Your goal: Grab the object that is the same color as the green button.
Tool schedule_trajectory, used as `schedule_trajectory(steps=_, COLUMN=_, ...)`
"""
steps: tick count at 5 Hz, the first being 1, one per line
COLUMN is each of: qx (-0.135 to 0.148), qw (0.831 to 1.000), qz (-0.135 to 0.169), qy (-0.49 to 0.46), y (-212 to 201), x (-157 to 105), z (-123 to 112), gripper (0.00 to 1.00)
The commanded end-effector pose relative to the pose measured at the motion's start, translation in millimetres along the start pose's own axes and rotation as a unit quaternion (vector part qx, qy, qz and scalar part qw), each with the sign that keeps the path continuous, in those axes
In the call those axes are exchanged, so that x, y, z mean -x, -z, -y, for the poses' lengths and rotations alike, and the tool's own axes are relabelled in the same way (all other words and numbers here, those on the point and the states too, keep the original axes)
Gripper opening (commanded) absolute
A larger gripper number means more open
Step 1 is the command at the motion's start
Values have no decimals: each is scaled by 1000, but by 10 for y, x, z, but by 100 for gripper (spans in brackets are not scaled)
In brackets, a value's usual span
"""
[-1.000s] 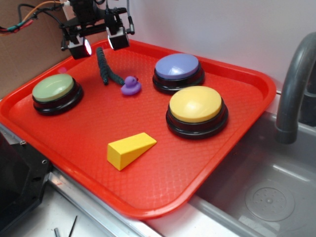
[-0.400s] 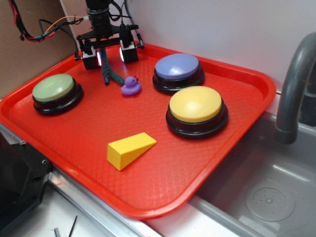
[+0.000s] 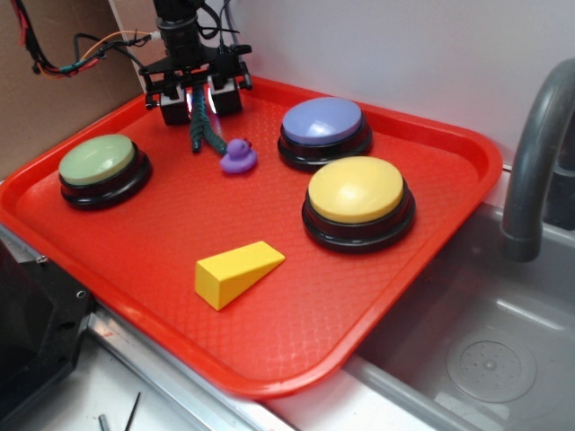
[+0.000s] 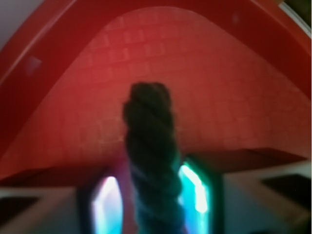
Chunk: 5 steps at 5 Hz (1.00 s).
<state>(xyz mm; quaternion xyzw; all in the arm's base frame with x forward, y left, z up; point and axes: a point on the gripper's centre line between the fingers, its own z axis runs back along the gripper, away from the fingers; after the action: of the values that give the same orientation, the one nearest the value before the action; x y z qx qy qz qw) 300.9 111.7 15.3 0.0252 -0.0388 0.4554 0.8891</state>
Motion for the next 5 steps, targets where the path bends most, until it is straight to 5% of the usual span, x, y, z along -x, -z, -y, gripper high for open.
schedule_trajectory(steps=1, qx=30, qw=999, qz=32, qy=29, y=-396, x=166, z=-82, gripper=0)
schedule_trajectory(steps=3, qx=35, qw=994, qz=63, qy=87, y=-942, x=543, z=-101, gripper=0)
schedule_trajectory(steps=4, qx=28, qw=992, qz=62, qy=111, y=-1200, x=827, z=-52, gripper=0)
schedule_trajectory(steps=5, qx=52, qw=988, qz=47, qy=140, y=-1439, x=1071, z=-94, gripper=0)
